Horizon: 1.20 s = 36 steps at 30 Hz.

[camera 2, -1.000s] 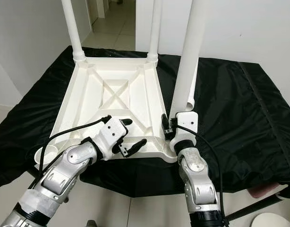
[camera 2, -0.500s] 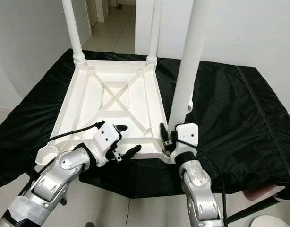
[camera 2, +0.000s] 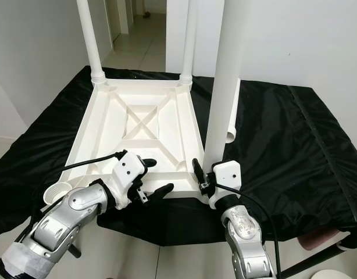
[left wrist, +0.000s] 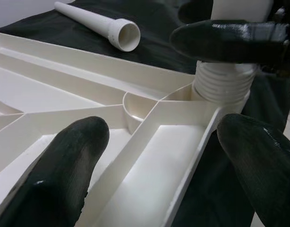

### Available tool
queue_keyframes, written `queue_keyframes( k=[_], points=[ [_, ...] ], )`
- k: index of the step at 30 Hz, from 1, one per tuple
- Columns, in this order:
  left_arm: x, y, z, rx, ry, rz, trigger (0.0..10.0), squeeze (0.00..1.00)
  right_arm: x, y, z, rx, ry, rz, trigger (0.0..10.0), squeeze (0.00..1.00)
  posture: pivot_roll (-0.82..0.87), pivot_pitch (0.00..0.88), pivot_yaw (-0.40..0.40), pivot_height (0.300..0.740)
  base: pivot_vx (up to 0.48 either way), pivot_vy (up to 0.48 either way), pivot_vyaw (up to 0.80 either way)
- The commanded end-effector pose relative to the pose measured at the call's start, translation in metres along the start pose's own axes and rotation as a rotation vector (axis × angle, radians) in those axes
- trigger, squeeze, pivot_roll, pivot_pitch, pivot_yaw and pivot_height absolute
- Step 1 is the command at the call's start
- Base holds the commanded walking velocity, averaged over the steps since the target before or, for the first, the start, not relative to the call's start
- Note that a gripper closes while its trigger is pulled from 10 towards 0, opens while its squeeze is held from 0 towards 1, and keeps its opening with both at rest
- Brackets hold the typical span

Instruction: Building children table

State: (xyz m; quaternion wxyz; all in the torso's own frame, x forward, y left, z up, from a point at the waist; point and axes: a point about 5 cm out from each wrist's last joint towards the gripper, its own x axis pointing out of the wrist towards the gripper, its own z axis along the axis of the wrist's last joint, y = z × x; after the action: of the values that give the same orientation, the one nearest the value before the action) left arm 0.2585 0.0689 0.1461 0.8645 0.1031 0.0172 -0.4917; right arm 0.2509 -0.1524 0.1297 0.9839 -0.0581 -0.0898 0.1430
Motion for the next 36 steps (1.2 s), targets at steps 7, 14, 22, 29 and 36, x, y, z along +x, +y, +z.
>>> queue_keyframes(
  k=[7, 14, 22, 29, 36],
  points=[
    [-0.003, -0.019, -0.001, -0.016, 0.028, -0.259, 10.0, 0.0, -0.01, -0.016, -0.022, 0.029, 0.092, -0.044, 10.0, 0.0, 0.02, 0.009, 0.001, 0.74, 0.0, 0.0, 0.0],
    [-0.004, -0.021, 0.001, -0.026, 0.036, -0.269, 10.0, 0.0, -0.006, -0.016, -0.022, 0.079, 0.071, -0.036, 10.0, 0.0, 0.02, 0.017, 0.009, 0.74, 0.0, 0.0, 0.0],
    [-0.003, -0.021, 0.003, -0.04, 0.05, -0.276, 10.0, 0.0, -0.005, 0.005, -0.02, 0.043, 0.023, 0.126, 10.0, 0.0, 0.02, 0.027, 0.018, 0.74, 0.0, 0.0, 0.0],
    [-0.004, -0.019, 0.003, -0.047, 0.065, -0.274, 10.0, 0.0, -0.01, 0.008, -0.024, 0.021, 0.045, 0.169, 10.0, 0.0, 0.02, 0.041, 0.022, 0.74, 0.0, 0.0, 0.0],
    [-0.005, -0.017, 0.003, -0.042, 0.075, -0.268, 10.0, 0.0, -0.016, 0.008, -0.03, 0.021, 0.073, 0.202, 10.0, 0.0, 0.02, 0.046, 0.026, 0.74, 0.0, 0.0, 0.0]
  ],
)
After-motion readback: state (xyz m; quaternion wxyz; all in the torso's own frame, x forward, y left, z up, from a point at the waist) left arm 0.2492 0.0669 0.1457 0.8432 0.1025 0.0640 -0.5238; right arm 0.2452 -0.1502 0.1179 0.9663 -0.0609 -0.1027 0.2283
